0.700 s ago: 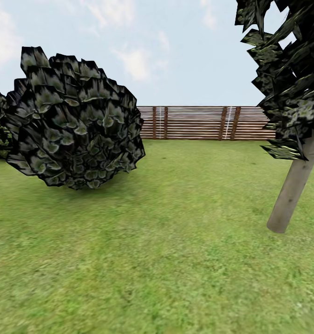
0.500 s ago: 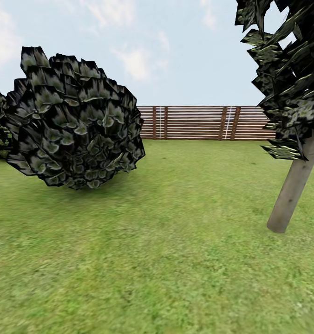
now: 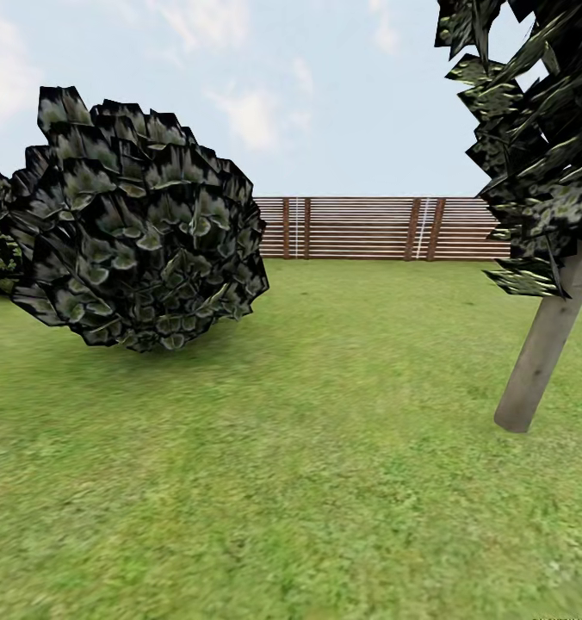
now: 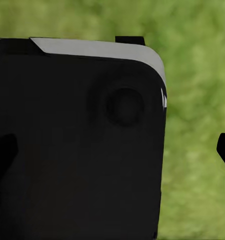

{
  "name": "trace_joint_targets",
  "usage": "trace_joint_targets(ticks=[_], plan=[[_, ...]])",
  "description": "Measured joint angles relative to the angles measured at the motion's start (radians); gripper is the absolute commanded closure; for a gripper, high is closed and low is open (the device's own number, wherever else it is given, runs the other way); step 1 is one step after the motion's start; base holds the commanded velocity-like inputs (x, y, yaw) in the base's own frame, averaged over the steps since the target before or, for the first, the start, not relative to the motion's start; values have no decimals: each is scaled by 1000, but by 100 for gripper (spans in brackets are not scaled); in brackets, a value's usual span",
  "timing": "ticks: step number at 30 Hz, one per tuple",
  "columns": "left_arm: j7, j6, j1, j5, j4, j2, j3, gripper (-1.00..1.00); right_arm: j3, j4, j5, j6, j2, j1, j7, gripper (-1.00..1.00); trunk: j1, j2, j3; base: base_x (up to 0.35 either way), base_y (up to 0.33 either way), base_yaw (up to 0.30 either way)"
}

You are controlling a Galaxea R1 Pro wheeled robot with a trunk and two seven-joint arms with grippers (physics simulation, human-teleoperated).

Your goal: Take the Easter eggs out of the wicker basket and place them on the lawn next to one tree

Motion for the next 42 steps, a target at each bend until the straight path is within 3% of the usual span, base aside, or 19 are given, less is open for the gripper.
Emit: trace_joint_targets(ticks=[42], plan=[[0, 0, 0, 0, 1, 0, 0, -100, 0, 3, 0, -1, 2, 0, 1, -100, 0, 0, 0, 0, 0, -280]])
